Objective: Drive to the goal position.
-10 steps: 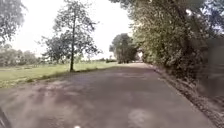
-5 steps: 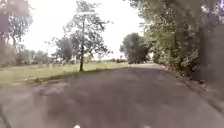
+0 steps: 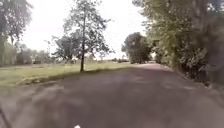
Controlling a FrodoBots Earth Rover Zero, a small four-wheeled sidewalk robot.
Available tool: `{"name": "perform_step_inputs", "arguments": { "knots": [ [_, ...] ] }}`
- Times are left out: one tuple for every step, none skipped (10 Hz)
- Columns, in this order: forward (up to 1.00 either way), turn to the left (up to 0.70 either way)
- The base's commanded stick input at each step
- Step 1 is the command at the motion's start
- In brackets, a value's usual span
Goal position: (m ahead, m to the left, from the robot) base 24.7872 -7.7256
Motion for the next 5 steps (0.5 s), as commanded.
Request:
{"name": "perform_step_inputs", "arguments": {
  "knots": [
    [1.0, -0.15],
    [1.0, -0.15],
    [1.0, -0.15],
    [1.0, -0.15],
    [1.0, -0.15]
  ]
}}
